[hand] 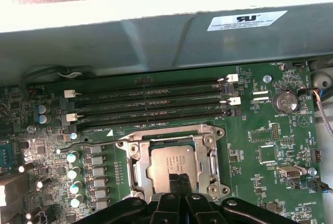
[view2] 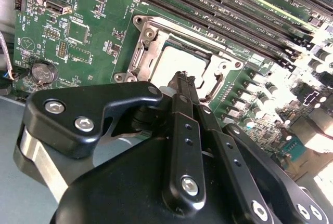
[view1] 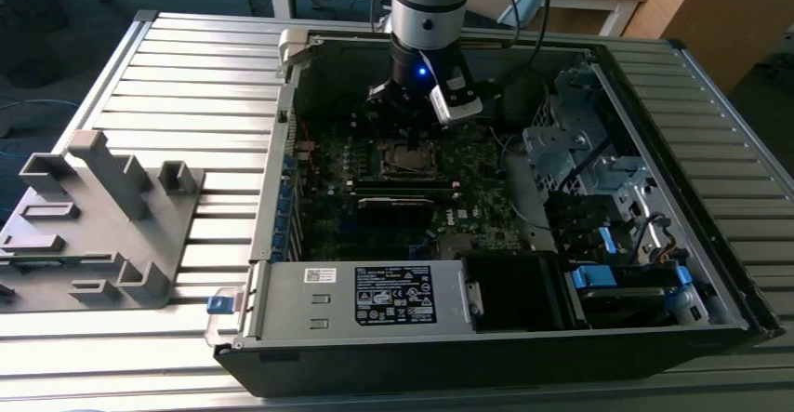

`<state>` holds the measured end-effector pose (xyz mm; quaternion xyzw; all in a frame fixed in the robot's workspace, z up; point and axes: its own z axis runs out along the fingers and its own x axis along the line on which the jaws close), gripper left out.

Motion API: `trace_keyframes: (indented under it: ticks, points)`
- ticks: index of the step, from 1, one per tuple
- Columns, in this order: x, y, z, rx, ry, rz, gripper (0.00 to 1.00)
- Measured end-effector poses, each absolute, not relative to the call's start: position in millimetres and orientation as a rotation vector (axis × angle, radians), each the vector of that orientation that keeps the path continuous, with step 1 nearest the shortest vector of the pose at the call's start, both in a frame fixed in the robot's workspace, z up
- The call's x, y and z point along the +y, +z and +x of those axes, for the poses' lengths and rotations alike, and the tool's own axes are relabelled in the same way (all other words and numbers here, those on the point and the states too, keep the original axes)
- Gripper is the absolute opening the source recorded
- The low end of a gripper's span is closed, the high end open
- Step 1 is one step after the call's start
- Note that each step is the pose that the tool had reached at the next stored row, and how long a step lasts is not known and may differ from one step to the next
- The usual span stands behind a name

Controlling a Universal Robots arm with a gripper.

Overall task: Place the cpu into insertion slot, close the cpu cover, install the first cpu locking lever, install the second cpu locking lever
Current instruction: 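Install the first cpu locking lever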

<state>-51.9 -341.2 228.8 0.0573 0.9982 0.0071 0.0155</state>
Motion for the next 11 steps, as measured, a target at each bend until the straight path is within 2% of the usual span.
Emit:
trace_keyframes:
  ticks: [11]
  points:
    - [-341.2,230.4,-51.9,3.105,0.022,0.178,0.11]
